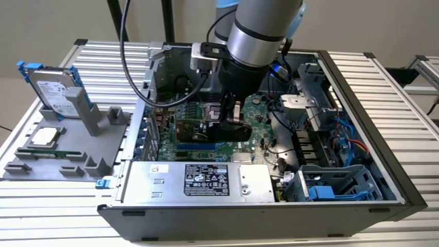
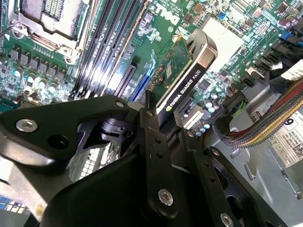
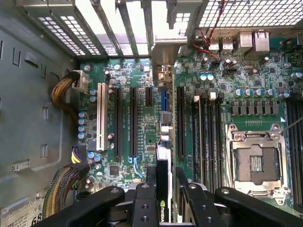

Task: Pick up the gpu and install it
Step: 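Insert the gpu into the slot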

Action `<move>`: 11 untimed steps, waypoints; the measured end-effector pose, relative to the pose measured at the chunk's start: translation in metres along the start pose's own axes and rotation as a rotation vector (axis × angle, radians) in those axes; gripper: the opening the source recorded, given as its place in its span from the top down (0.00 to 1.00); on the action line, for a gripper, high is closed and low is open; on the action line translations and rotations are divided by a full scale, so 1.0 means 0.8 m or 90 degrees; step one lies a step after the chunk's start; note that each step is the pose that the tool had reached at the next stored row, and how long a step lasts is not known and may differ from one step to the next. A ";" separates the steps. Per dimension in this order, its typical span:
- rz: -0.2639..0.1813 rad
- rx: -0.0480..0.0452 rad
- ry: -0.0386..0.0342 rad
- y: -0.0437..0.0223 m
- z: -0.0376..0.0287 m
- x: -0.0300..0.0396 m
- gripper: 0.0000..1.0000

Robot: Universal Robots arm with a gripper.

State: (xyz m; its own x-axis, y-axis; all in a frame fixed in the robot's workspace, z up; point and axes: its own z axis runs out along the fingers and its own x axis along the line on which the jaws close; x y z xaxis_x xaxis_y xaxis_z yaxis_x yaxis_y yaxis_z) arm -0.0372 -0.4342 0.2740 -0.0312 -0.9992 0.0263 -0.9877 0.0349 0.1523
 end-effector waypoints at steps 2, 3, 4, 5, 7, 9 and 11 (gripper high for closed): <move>0.000 0.0000 0.0000 -0.0001 0.0005 0.0000 1.00; 0.000 0.0000 0.0000 -0.0001 0.0005 0.0000 1.00; 0.000 0.0000 0.0000 -0.0001 0.0005 0.0000 1.00; 0.000 0.0000 0.0000 -0.0001 0.0005 0.0000 1.00; 0.000 0.0000 -0.0001 -0.0001 0.0006 0.0000 1.00; 0.000 0.0000 0.0000 -0.0001 0.0006 0.0000 1.00; 0.000 0.0000 -0.0001 0.0001 0.0013 -0.0001 1.00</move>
State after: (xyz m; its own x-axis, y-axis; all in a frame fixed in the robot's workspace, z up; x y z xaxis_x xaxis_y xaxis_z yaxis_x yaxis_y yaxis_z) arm -0.0375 -0.4342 0.2730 -0.0313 -0.9992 0.0261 -0.9877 0.0349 0.1523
